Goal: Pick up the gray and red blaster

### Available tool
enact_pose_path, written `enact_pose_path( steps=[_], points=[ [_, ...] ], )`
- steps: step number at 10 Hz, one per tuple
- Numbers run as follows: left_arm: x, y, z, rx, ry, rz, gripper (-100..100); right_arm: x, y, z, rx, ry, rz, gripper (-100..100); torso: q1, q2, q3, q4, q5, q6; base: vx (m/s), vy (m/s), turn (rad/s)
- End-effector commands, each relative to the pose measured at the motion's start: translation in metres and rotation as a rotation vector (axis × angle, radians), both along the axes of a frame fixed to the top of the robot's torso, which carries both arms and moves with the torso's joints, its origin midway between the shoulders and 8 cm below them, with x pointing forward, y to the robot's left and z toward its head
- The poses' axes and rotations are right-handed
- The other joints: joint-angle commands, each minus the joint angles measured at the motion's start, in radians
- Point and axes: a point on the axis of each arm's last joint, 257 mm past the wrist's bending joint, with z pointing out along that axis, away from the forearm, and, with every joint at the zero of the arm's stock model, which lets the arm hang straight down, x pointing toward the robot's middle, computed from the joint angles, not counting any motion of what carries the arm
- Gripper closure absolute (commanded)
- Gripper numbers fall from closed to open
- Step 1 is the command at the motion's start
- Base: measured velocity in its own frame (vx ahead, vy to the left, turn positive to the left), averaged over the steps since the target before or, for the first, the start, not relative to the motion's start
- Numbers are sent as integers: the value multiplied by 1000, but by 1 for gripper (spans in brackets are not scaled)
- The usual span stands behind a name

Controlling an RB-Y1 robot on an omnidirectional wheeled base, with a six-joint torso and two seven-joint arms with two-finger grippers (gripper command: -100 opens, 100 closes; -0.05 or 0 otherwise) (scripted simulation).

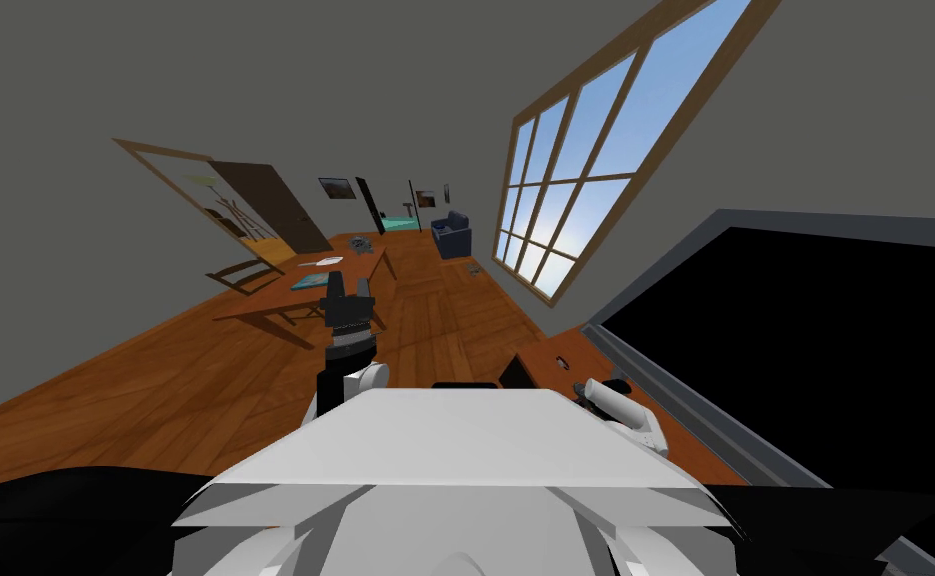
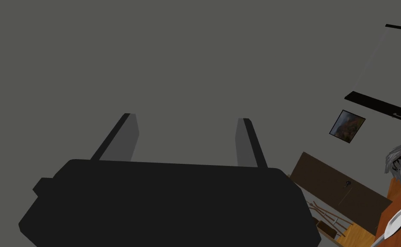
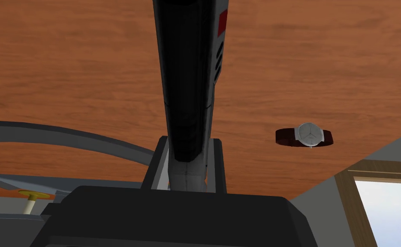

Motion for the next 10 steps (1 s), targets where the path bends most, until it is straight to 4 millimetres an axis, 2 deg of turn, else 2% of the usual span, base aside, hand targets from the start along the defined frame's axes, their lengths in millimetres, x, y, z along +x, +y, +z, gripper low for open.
enact_pose_path(
  steps=[1, 3, 4, 5, 8, 9, 10],
  points=[
    [0, 0, 0, 0, 0, 0, 0, 0, 0, 0, 0, 0, 0, 100, 0, 0, 0, 0, 0, 0, 0, 0, 0],
    [0, 0, 0, 0, 0, 0, 0, 0, 0, 0, 0, -1, 0, 100, 0, 0, 0, 0, 0, 0, 0, 0, 0],
    [0, 0, 0, 0, 0, 0, 0, 0, 0, 0, 0, -1, 0, 0, 0, 0, 0, 0, 0, 0, 0, 0, 0],
    [0, 0, 0, 0, 0, 0, 0, -1, -3, 9, 0, 0, 2, 100, 0, 0, 0, 0, 0, 0, 10, 32, -13],
    [0, 0, 0, 0, 0, 0, 0, -3, -7, 20, 0, 1, 5, 100, 5, 0, 0, 0, 2, 0, 5, 51, -18],
    [0, 0, 0, 0, 0, 0, 0, -2, -7, 18, -1, -1, 4, 100, 5, 0, 0, 0, 2, 0, 1, 18, -4],
    [0, 0, 0, 0, 0, 0, 0, -2, -7, 18, 1, 1, 4, 0, 3, 0, 0, 0, 2, 0, 0, 0, 0]
  ],
)
